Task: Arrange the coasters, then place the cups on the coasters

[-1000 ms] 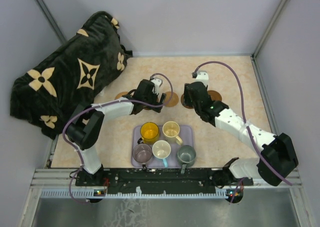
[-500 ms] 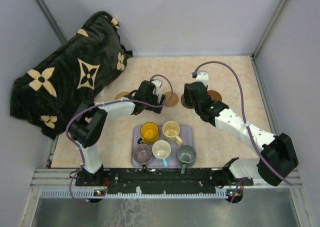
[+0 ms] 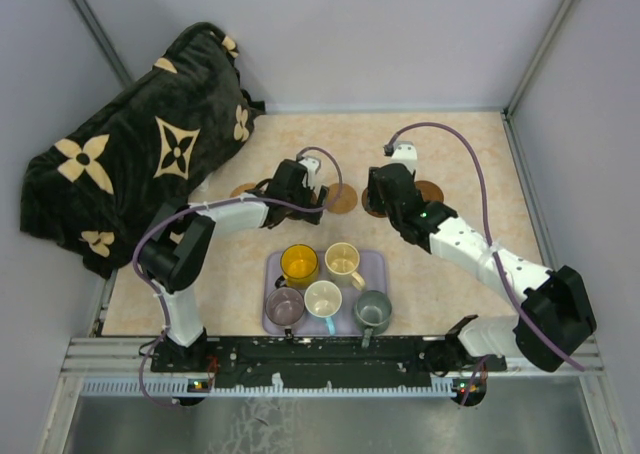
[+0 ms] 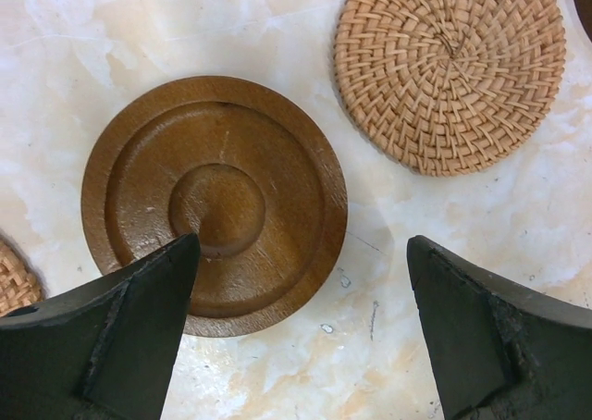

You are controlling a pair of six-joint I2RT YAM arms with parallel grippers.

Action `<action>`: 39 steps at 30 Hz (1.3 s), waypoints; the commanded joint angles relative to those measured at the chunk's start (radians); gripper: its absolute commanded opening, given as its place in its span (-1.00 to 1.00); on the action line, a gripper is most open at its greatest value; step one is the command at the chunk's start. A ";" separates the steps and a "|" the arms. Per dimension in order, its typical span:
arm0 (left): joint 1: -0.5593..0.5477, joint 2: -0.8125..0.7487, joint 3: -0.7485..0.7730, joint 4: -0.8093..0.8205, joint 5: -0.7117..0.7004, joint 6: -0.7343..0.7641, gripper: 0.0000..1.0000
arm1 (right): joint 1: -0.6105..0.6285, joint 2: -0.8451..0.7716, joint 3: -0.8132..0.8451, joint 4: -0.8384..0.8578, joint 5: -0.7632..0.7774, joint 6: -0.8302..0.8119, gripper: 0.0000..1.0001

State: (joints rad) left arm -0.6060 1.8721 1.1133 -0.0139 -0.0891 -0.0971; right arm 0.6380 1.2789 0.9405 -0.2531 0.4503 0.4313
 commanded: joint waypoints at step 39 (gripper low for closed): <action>0.090 0.102 0.066 0.035 0.040 -0.011 0.99 | -0.014 0.031 0.020 0.039 0.007 0.001 0.05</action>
State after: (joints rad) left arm -0.5411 1.9255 1.1557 0.0383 -0.0471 -0.1089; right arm 0.6338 1.3083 0.9405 -0.2523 0.4496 0.4309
